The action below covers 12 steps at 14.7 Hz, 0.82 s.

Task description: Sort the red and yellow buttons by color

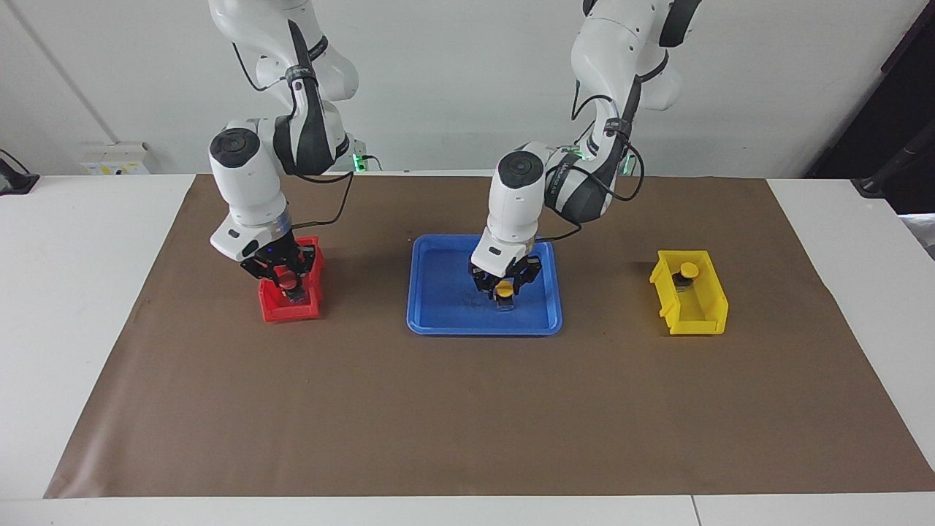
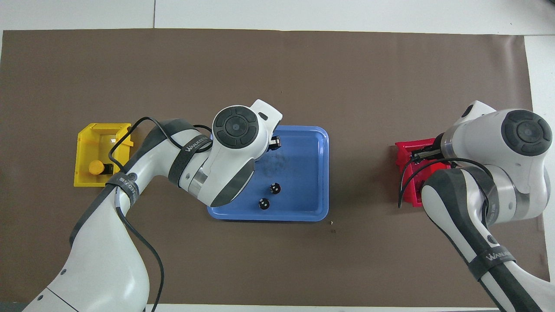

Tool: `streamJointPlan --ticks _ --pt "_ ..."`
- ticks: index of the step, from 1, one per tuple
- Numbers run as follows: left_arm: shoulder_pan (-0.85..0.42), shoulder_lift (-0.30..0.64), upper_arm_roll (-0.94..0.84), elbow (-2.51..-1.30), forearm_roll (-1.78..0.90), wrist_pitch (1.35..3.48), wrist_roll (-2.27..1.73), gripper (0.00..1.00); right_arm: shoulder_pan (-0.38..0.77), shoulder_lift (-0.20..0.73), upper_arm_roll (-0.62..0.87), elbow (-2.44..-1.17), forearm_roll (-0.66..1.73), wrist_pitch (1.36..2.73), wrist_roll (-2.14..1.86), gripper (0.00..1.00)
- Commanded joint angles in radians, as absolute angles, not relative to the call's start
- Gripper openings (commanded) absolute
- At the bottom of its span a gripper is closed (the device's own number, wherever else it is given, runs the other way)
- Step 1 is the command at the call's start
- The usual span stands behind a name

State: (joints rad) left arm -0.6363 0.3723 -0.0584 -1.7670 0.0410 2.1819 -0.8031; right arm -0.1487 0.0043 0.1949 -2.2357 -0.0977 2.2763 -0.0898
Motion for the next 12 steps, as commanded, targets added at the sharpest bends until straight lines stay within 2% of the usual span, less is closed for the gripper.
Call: streamJointPlan --ticks 1,3,5,7,8,9,12 --pt "-0.641 0.376 -0.049 -1.764 0.067 2.187 -0.828 0.37 -0.184 -0.026 0.206 -2.284 -0.075 2.315 -0.14 0.24" --pt "-0.631 0.376 -0.049 -1.781 0.067 2.19 -0.837 0.23 -0.183 -0.025 0.206 -2.307 -0.075 2.354 -0.137 0.24" --pt "-0.629 0.376 -0.049 -1.782 0.067 2.197 -0.854 0.15 -0.181 -0.023 0.206 -2.344 -0.075 2.422 -0.132 0.24" --pt "-0.629 0.376 -0.049 -1.775 0.061 2.183 -0.864 0.02 -0.173 -0.028 0.207 -2.361 -0.075 2.428 -0.123 0.25" --pt "-0.629 0.368 -0.049 -1.763 0.055 2.165 -0.892 0.02 -0.172 -0.029 0.207 -2.365 -0.075 2.428 -0.115 0.26" --pt "-0.63 0.358 -0.049 -1.743 0.052 2.119 -0.905 0.02 -0.173 -0.029 0.207 -2.367 -0.075 2.428 -0.117 0.31" --pt "-0.598 0.258 -0.046 -1.691 0.011 1.956 -0.878 0.01 -0.173 -0.029 0.207 -2.362 -0.075 2.428 -0.124 0.6"
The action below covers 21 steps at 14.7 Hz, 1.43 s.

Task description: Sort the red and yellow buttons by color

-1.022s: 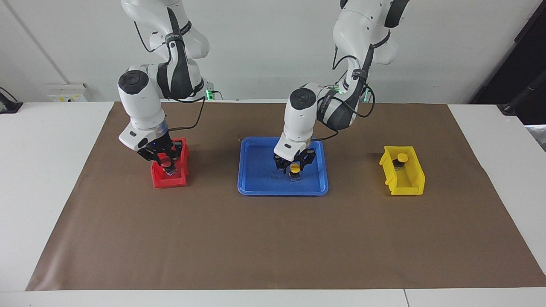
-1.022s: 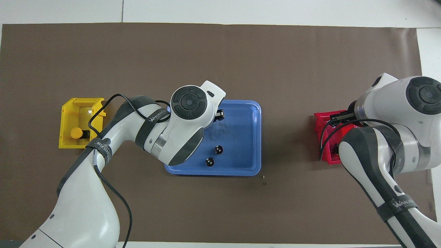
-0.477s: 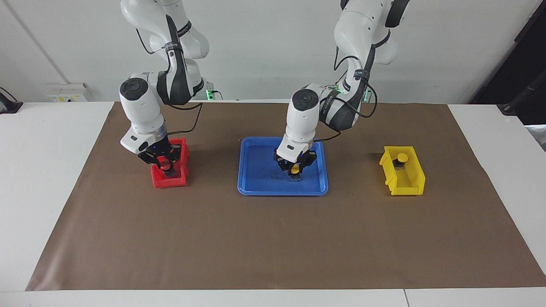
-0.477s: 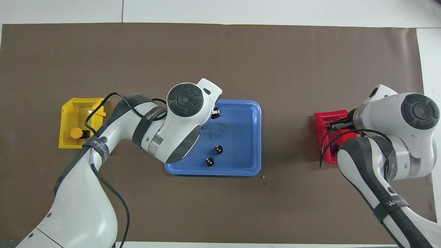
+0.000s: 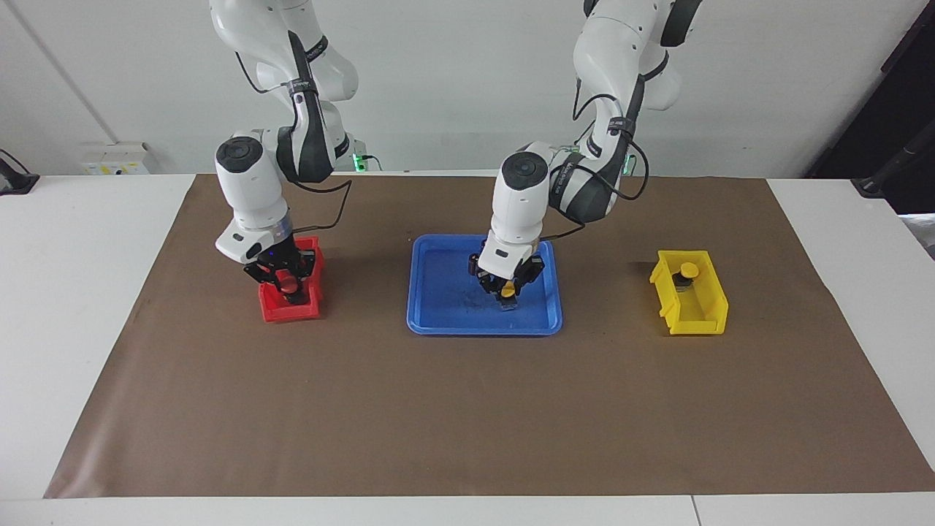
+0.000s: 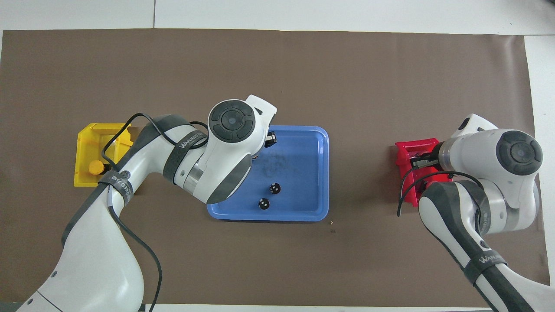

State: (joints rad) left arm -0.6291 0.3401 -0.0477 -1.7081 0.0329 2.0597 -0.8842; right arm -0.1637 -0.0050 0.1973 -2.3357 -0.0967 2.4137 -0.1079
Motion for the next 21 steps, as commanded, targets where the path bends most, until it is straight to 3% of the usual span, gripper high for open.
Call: streamJointPlan --ticks 1,9,14,17,18,21 --pt "-0.566 0.22 -0.046 -1.69 0.009 1.925 -0.841 0.02 -0.172 -0.026 0.206 -2.358 -0.075 2.425 -0.126 0.61" --pt "-0.21 0.097 -0.044 -1.684 -0.061 1.761 -0.371 0.02 -0.172 -0.018 0.207 -2.29 -0.077 2.335 -0.129 0.61" --pt "-0.083 0.083 -0.044 -1.725 -0.061 1.776 -0.334 0.02 -0.167 -0.028 0.209 -2.153 -0.075 2.142 -0.127 0.61" --pt "-0.039 0.049 -0.041 -1.811 -0.061 1.859 -0.2 0.01 -0.167 -0.023 0.215 -2.001 -0.075 1.963 -0.121 0.74" --pt "-0.026 0.041 -0.041 -1.834 -0.061 1.867 -0.163 0.01 -0.167 -0.023 0.215 -1.946 -0.075 1.903 -0.121 0.96" --pt "-0.008 0.032 -0.041 -1.885 -0.061 1.925 -0.172 0.01 -0.172 -0.04 0.215 -1.786 -0.072 1.737 -0.115 1.0"
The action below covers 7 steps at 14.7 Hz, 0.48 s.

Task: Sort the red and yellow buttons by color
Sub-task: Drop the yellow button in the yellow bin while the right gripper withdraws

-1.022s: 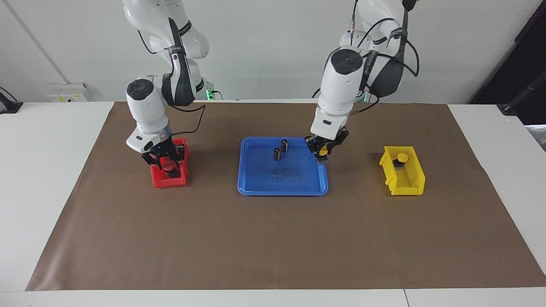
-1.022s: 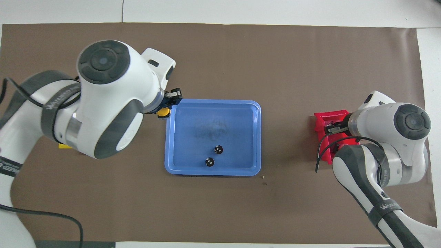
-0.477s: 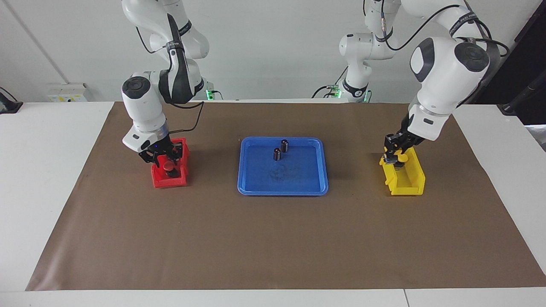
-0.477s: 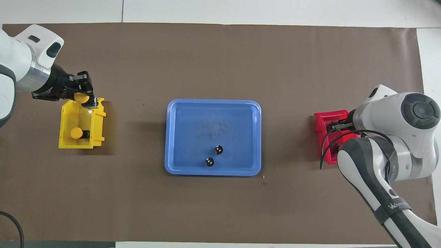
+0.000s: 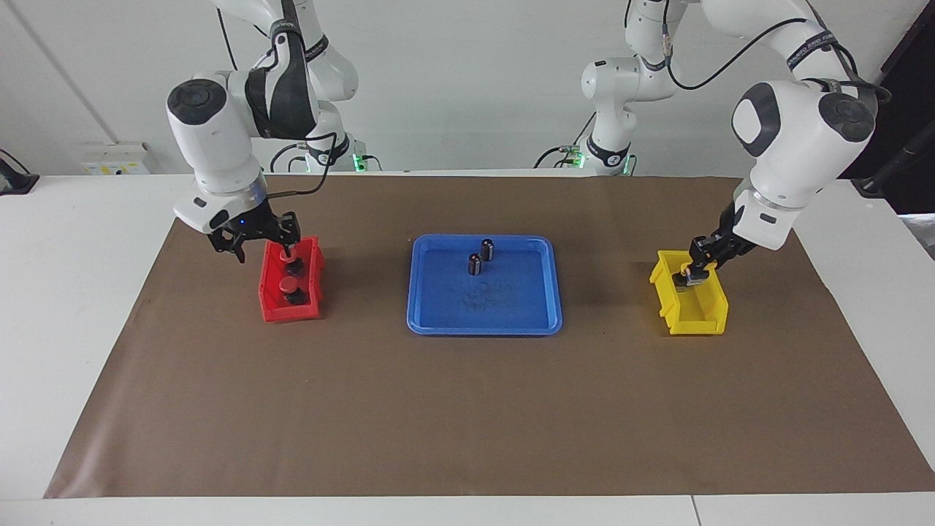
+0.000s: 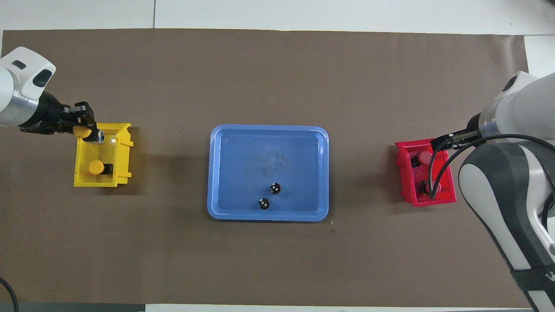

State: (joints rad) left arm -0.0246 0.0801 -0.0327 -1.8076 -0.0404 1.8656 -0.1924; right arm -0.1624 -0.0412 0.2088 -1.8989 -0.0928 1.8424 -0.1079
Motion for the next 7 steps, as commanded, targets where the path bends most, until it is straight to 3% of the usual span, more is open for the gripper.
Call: streamJointPlan --ticks 1,3,7 --pt "-0.006 0.025 -0.041 -1.916 -0.061 1.963 -0.172 0.01 -0.17 -0.038 0.213 -1.72 -0.072 1.671 -0.115 1.0" --pt "-0.005 0.02 -0.041 -1.959 -0.061 2.017 -0.167 0.01 -0.172 -0.038 0.213 -1.626 -0.072 1.579 -0.114 1.0" --pt "0.015 0.025 -0.041 -2.006 -0.061 2.091 -0.16 0.01 -0.183 -0.043 0.204 -1.576 -0.072 1.478 -0.106 1.0"
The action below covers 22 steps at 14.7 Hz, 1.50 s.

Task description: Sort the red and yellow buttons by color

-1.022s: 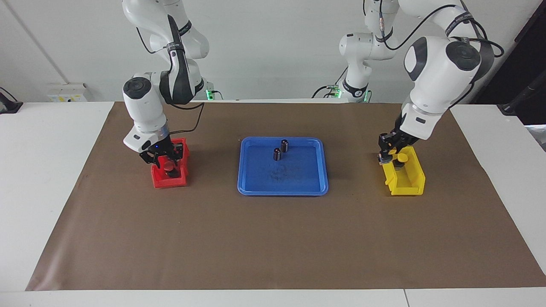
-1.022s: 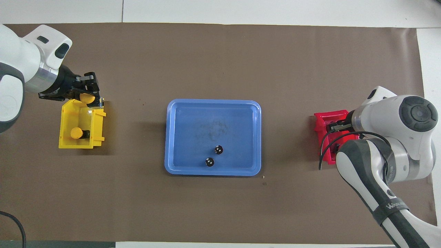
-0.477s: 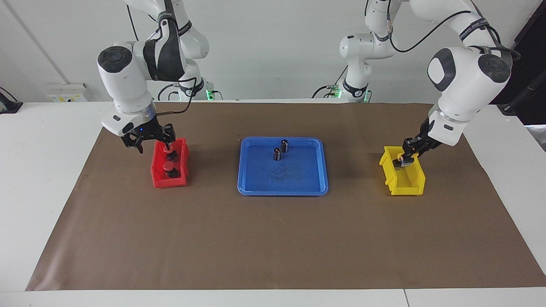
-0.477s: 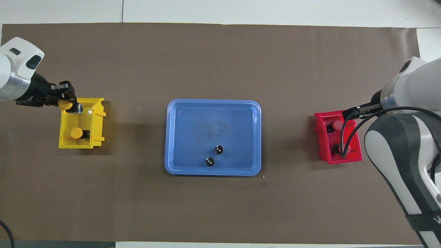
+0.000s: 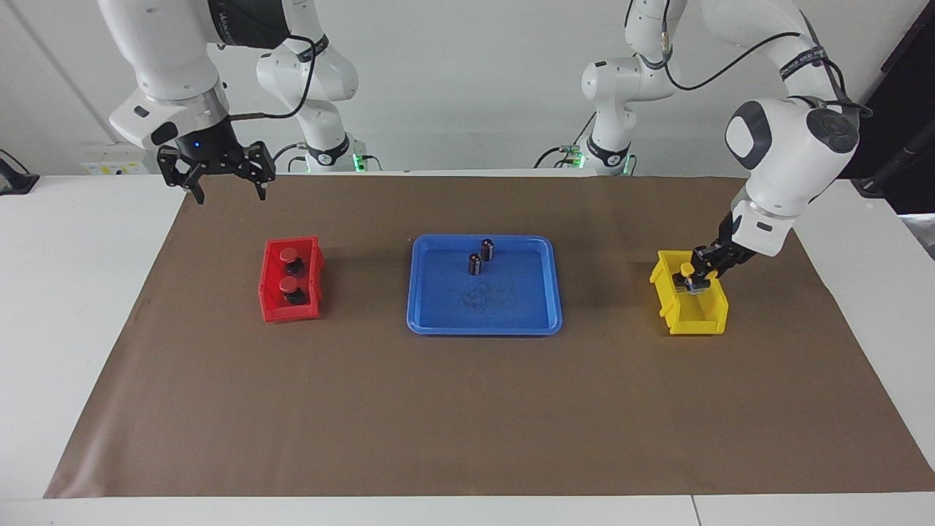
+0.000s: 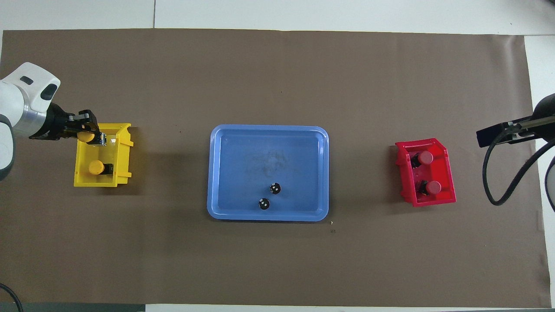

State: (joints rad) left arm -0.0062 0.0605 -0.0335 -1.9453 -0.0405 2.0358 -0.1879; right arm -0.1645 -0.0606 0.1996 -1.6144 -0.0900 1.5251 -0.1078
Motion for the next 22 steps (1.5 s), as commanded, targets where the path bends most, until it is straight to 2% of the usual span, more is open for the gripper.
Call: streamJointPlan --ticks 1,5,11,22 --pt "0.017 0.026 -0.041 -2.014 -0.061 2.108 -0.16 0.01 -0.187 -0.035 0.203 -1.533 -0.074 1.454 -0.094 1.0" --pt "0.017 0.037 -0.041 -2.045 -0.061 2.158 -0.16 0.01 -0.241 -0.018 0.186 -1.516 -0.028 1.488 -0.084 1.0" --pt "0.028 0.067 -0.041 -2.085 -0.061 2.238 -0.16 0.01 -0.184 -0.051 0.141 -1.554 -0.035 1.483 -0.083 1.0" --pt "0.034 0.14 -0.043 -2.137 -0.061 2.385 -0.161 0.01 -0.19 -0.043 0.147 -1.558 -0.037 1.491 -0.084 1.0"
